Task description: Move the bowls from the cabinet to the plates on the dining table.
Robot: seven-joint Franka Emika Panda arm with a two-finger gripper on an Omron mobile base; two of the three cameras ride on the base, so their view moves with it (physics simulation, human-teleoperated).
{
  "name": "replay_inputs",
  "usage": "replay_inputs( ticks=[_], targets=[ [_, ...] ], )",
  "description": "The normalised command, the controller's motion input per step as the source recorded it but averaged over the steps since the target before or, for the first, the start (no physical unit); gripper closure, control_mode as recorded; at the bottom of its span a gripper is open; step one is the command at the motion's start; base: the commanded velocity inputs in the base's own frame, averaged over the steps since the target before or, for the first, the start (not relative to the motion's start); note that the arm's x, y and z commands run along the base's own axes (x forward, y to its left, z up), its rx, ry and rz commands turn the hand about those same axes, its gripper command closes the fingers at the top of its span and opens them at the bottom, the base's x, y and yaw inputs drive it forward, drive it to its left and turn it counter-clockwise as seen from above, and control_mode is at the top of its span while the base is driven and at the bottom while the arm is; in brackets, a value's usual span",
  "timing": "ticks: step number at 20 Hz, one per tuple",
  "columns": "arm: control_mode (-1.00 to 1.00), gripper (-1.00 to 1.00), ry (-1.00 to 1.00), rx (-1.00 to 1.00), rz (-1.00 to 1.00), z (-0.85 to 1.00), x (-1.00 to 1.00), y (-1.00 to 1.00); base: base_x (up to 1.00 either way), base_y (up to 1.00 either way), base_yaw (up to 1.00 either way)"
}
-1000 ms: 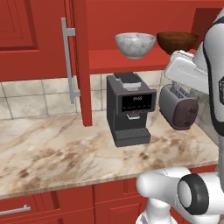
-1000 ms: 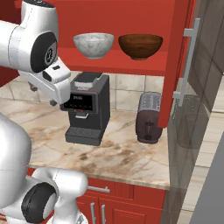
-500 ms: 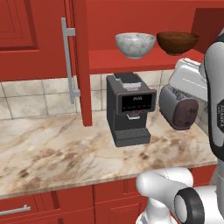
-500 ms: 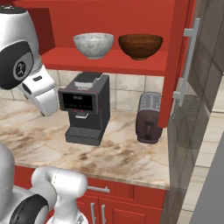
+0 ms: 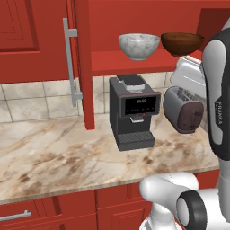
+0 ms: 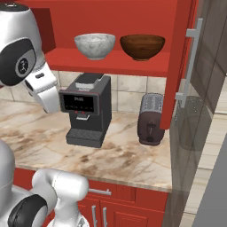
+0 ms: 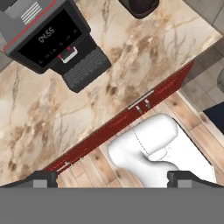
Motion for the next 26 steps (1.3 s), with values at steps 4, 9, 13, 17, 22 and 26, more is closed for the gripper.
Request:
replay_inputs(
  ticks=[4,9,13,17,22,26],
  targets=[
    [-1.0,-1.0,-0.01,0.0,0.0,0.0,0.03,0.0,0.0,0.0,0.0],
    [-1.0,-1.0,-0.02,0.0,0.07,0.0,0.24,0.0,0.0,0.0,0.0],
    [-1.0,-1.0,-0.01,0.0,0.04,0.0,0.28,0.0,0.0,0.0,0.0],
    [-1.0,-1.0,-0.01,0.0,0.01,0.0,0.19,0.0,0.0,0.0,0.0],
    [-1.0,-1.0,-0.03,0.0,0.0,0.05,0.3,0.0,0.0,0.0,0.0],
    [-1.0,-1.0,-0.06,0.0,0.0,0.04,0.0,0.03,0.0,0.0,0.0]
  ],
)
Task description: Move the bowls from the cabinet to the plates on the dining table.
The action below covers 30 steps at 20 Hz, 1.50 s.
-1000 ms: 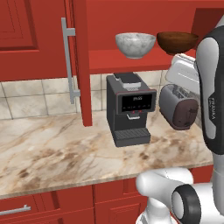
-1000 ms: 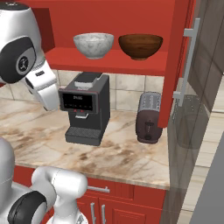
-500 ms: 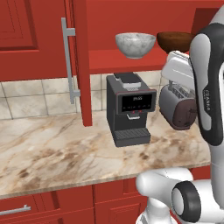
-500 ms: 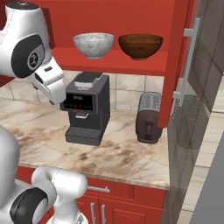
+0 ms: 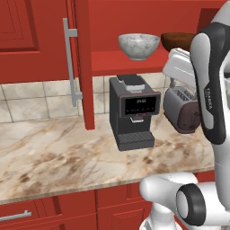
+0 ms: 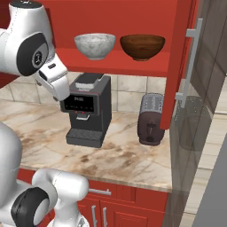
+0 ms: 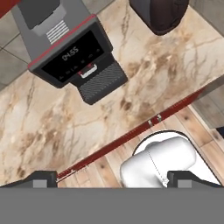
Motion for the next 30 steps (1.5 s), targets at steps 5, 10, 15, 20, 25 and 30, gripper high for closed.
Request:
replay_inputs(
  ticks=[5,10,15,20,25,30],
  targets=[
    [-1.0,-1.0,-0.13,0.0,-0.01,0.13,0.0,0.02,0.0,0.0,0.0],
    [-1.0,-1.0,-0.15,0.0,-0.07,0.26,0.0,0.0,0.0,0.0,0.0],
    [-1.0,-1.0,-0.1,0.0,-0.13,0.16,0.18,0.0,0.0,0.0,0.0],
    [-1.0,-1.0,-0.03,0.0,-0.16,0.0,0.55,0.0,0.0,0.0,0.0],
    [-1.0,-1.0,0.0,0.0,-0.11,0.01,0.6,0.0,0.0,0.0,0.0],
    [-1.0,-1.0,-0.07,0.01,-0.07,0.15,0.36,-0.01,0.0,0.0,0.0]
  ],
)
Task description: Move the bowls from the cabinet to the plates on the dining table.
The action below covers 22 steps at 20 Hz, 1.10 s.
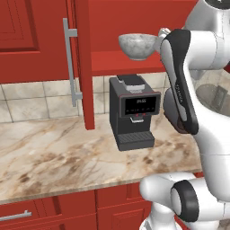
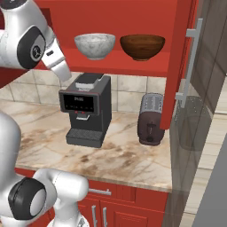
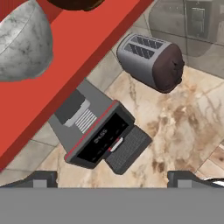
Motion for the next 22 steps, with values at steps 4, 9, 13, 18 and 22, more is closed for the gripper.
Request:
replay_inputs(
  ticks=[4,9,13,18,22],
  targets=[
    [-1.0,-1.0,-0.15,0.07,-0.01,0.14,0.06,-0.29,0.0,0.0,0.0],
    [-1.0,-1.0,-0.1,0.04,0.0,0.0,0.0,-0.47,0.0,0.0,0.0],
    [-1.0,-1.0,-0.04,0.01,0.03,-0.05,0.1,-0.29,0.0,0.0,0.0],
    [-1.0,-1.0,-0.03,0.02,0.04,0.04,0.12,-0.12,0.0,0.0,0.0],
    [-1.0,-1.0,0.0,0.04,0.0,0.2,0.0,0.0,0.0,0.0,0.0]
  ],
)
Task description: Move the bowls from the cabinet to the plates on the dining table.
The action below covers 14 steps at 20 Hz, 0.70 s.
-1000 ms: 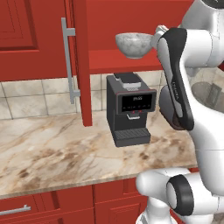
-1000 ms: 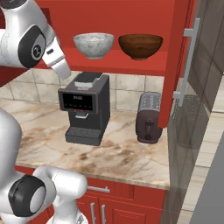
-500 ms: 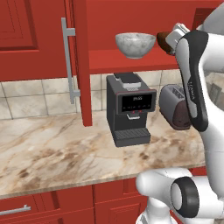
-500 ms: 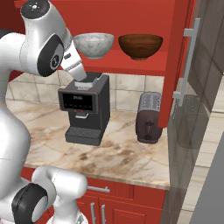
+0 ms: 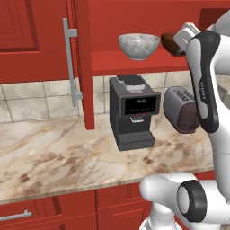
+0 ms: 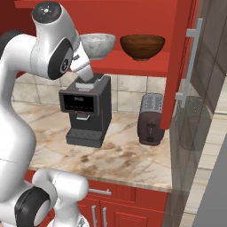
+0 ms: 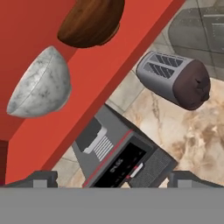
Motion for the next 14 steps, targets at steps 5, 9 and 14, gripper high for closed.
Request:
replay_inputs(
  ticks=[5,9,14],
  targets=[
    [-1.0,-1.0,-0.01,0.06,0.0,0.23,0.01,0.0,0.0,0.0,0.0],
    [-1.0,-1.0,0.0,0.07,0.0,0.16,0.13,0.0,0.0,0.0,0.0],
    [-1.0,-1.0,0.0,0.02,0.0,0.0,0.26,0.0,0.0,0.0,0.0]
  ],
)
